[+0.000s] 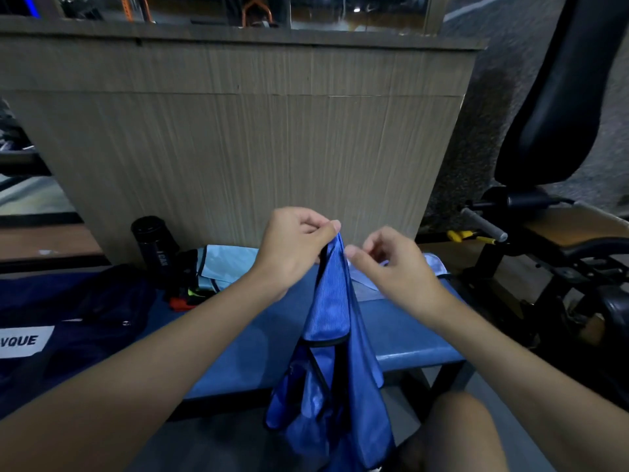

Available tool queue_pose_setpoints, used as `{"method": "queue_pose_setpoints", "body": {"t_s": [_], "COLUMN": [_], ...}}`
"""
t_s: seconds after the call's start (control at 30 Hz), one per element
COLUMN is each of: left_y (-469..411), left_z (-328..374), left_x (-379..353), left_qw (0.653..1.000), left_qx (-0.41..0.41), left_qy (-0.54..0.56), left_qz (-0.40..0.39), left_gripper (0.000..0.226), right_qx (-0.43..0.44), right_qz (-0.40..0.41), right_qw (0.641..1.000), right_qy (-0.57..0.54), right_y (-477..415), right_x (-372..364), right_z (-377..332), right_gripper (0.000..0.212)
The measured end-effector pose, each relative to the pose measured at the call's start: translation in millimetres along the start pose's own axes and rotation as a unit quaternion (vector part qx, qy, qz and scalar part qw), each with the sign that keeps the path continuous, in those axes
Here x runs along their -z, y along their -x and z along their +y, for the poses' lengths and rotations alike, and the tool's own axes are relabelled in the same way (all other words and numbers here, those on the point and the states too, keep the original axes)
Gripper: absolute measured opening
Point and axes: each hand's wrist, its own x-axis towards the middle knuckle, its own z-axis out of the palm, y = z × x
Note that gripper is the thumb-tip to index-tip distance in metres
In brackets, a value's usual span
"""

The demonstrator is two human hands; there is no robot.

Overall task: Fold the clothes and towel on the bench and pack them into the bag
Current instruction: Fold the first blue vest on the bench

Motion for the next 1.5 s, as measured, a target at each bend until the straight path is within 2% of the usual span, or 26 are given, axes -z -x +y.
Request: {"method": "queue_pose_setpoints", "body": {"t_s": [0.1, 0.17, 0.27, 0.4, 0.57, 0.67, 0.77, 0.93, 1.1, 1.17, 1.23, 1.3, 1.37, 1.43, 1.5], "left_y": [-4, -6, -6, -2, 17, 20, 15, 7, 1, -1, -1, -1, 0, 1, 1], "left_z": [6, 9, 11, 0, -15, -18, -18, -9, 7, 10, 12, 15, 18, 19, 20], "left_x": [-3, -4, 1, 13, 12, 7, 5, 8, 8, 9, 9, 9, 8, 10, 12], "left_qw": [1.000, 1.000, 0.998, 0.995, 0.990, 0.992, 0.996, 0.998, 0.994, 0.993, 0.992, 0.992, 0.991, 0.991, 0.992], "left_qx": [0.009, 0.014, 0.020, 0.028, 0.050, 0.045, 0.037, 0.016, 0.008, 0.000, -0.005, -0.008, -0.012, -0.017, -0.024], "left_qy": [0.002, 0.011, 0.049, 0.089, 0.085, 0.078, 0.075, 0.058, 0.087, 0.085, 0.078, 0.071, 0.066, 0.064, 0.062], "left_qz": [0.022, 0.025, 0.022, -0.029, -0.103, -0.092, -0.035, -0.008, -0.065, -0.082, -0.095, -0.107, -0.116, -0.119, -0.112], "left_gripper": [0.020, 0.019, 0.005, 0.030, 0.024, 0.015, 0.011, 0.014, 0.025, 0.028, 0.033, 0.037, 0.041, 0.043, 0.043], "right_qx": [-0.007, 0.003, 0.025, 0.035, 0.029, 0.024, 0.011, -0.007, 0.003, 0.039, 0.085, 0.102, 0.090, 0.056, 0.008], "right_qz": [-0.093, -0.116, -0.076, -0.013, -0.009, 0.001, 0.020, 0.064, 0.080, 0.096, 0.075, 0.020, -0.012, -0.006, -0.002], "right_qw": [0.994, 0.987, 0.990, 0.996, 1.000, 0.999, 0.999, 0.997, 0.996, 0.992, 0.990, 0.987, 0.983, 0.989, 0.996], "right_qy": [0.052, 0.111, 0.116, 0.082, -0.003, -0.034, -0.049, -0.030, 0.048, 0.071, 0.078, 0.123, 0.162, 0.139, 0.094], "right_y": [13, 15, 13, 5, -6, -6, -7, -12, -15, -10, -2, 4, 5, 3, 1], "right_x": [-8, -13, -15, -5, 7, 10, 16, 24, 26, 23, 20, 14, 7, 4, 0], "right_z": [4, 10, 14, 4, -2, -2, 1, 9, 16, 16, 11, 10, 12, 15, 17], "right_gripper": [0.042, 0.045, 0.031, 0.037, 0.029, 0.022, 0.020, 0.016, 0.007, 0.014, 0.028, 0.036, 0.030, 0.015, 0.016]}}
